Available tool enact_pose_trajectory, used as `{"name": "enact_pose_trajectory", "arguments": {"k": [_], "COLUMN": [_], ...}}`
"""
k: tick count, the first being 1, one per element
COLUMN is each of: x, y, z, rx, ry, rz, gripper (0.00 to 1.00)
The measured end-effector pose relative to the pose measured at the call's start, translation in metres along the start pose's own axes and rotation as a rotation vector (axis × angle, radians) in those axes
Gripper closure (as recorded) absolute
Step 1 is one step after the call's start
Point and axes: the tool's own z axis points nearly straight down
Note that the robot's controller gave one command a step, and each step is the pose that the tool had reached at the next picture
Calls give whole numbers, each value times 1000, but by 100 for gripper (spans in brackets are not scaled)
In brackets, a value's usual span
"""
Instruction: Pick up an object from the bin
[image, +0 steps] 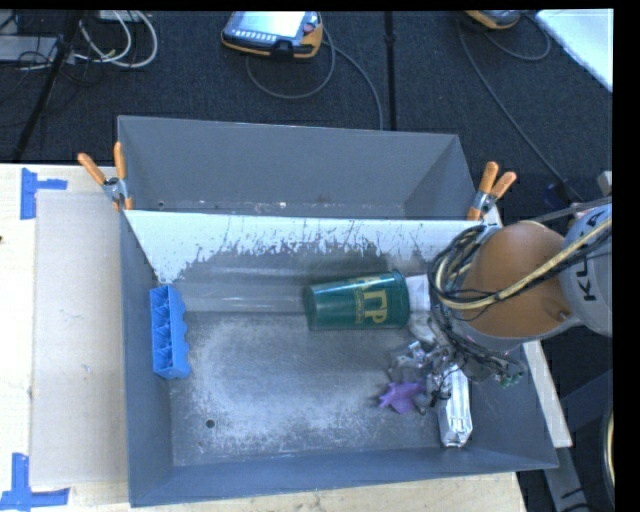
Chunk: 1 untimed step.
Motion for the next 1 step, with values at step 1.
{"name": "enact_pose_trajectory", "arguments": {"k": [1], "x": [12], "y": [0], "z": [-30], "rx": [-9], "ry": [8], "rz": [-5], "gripper": [100]}}
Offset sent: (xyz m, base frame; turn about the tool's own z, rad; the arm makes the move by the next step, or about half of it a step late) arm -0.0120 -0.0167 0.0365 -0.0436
